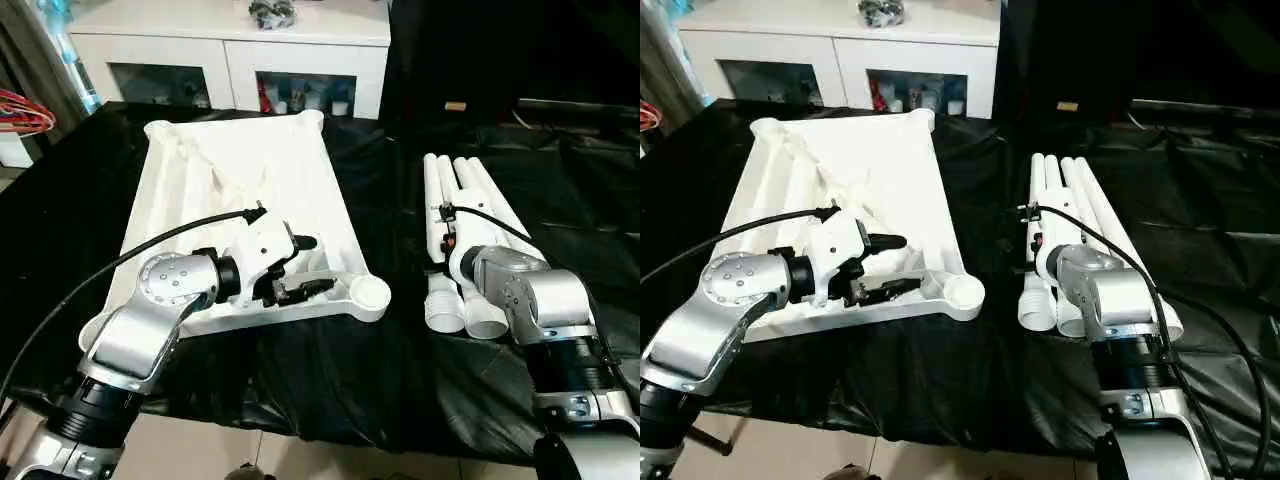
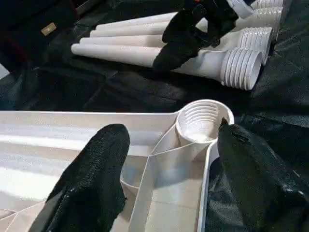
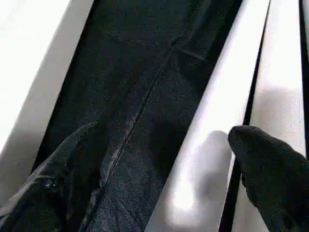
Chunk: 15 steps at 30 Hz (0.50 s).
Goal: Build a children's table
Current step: Pick table leg
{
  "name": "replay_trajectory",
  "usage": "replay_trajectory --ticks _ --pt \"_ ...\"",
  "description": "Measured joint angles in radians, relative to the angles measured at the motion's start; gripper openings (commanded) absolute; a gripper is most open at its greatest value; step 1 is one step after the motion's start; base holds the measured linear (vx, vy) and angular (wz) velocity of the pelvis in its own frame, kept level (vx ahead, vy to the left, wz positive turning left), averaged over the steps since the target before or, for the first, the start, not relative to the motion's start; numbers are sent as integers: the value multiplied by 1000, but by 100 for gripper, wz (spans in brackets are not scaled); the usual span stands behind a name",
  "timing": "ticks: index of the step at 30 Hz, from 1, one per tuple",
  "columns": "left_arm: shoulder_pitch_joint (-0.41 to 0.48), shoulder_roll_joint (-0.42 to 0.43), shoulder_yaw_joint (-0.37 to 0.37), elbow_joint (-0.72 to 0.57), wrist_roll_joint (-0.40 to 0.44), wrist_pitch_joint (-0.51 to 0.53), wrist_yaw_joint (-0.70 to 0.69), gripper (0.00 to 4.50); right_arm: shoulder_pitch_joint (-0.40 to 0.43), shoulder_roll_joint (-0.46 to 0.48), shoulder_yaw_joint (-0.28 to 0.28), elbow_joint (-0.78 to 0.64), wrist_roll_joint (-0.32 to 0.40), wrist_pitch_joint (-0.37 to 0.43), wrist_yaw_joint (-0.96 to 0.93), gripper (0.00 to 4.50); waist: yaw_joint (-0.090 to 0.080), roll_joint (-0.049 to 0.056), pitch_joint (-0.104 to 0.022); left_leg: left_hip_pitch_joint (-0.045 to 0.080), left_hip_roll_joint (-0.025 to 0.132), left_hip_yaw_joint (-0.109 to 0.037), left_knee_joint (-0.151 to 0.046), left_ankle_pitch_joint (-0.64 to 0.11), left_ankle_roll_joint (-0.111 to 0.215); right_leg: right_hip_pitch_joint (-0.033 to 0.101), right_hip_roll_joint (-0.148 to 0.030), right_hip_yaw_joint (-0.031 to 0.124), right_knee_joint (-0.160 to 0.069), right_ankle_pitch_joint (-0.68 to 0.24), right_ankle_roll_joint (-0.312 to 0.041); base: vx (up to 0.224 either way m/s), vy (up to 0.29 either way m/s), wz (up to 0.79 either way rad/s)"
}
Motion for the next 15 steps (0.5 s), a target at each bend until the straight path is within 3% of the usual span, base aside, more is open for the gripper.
replay_trajectory --ticks 3,11,12,15 --pt "1 1 0 -2 0 3 -2 357 -1 1 0 0 0 4 -2 450 0 0 0 0 0 0 0 0 0 0 0 0 0 -1 2 0 0 0" --pt "32 38 -31 -80 1 44 -19 357 -51 -2 10 104 10 130 22 450 -3 -16 -1 1 0 0 0 0 -1 0 0 0 2 -1 2 0 0 0" --pt "32 42 -31 -89 1 53 -19 368 -61 3 13 124 10 141 22 420 -3 -18 0 1 0 0 0 1 -1 0 0 0 2 -1 2 0 0 0" --pt "35 45 -31 -114 0 77 -20 368 -82 15 13 161 10 153 22 409 -2 -23 0 2 0 0 0 1 -2 0 0 0 3 -2 3 0 0 0"
